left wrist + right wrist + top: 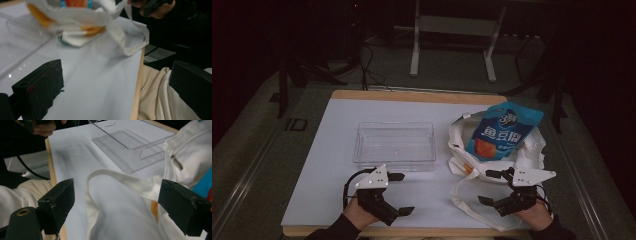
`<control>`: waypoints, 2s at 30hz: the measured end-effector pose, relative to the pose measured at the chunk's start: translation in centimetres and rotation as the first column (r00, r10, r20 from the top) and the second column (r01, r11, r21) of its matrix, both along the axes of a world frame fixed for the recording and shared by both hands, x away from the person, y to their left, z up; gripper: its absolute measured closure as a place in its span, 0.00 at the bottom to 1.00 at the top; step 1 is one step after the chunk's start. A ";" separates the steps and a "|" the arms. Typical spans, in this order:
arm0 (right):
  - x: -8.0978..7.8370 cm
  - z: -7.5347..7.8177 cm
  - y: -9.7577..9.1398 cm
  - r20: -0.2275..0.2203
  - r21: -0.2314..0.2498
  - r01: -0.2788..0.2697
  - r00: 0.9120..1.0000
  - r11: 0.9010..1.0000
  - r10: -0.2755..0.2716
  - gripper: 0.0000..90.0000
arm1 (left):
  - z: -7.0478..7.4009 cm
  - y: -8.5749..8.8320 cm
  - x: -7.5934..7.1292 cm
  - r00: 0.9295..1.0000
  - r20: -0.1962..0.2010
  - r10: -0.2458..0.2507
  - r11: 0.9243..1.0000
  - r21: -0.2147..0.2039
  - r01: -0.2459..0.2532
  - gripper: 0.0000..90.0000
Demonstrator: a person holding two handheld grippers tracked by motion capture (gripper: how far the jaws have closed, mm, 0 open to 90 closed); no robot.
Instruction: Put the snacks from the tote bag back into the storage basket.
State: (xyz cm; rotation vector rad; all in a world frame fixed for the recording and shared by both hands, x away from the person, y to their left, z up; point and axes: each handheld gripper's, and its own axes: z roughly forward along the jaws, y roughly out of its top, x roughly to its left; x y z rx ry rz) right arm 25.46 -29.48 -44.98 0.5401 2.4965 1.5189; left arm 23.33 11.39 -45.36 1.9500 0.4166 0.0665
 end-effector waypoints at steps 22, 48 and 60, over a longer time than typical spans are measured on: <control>2.0 6.1 -3.6 0.133 0.054 0.015 0.991 0.998 -0.022 0.15 | 6.1 -7.3 6.7 0.986 0.114 -0.124 0.991 -0.043 0.129 0.00; 5.4 5.6 -9.7 0.143 0.052 0.177 0.973 0.983 -0.183 0.18 | 5.3 -15.1 14.5 0.977 0.156 -0.143 0.988 -0.031 0.150 0.01; 7.7 3.6 -12.3 0.100 0.022 0.274 0.956 0.961 -0.275 0.24 | 3.5 -17.8 17.6 0.988 0.142 -0.066 0.998 -0.011 0.068 0.19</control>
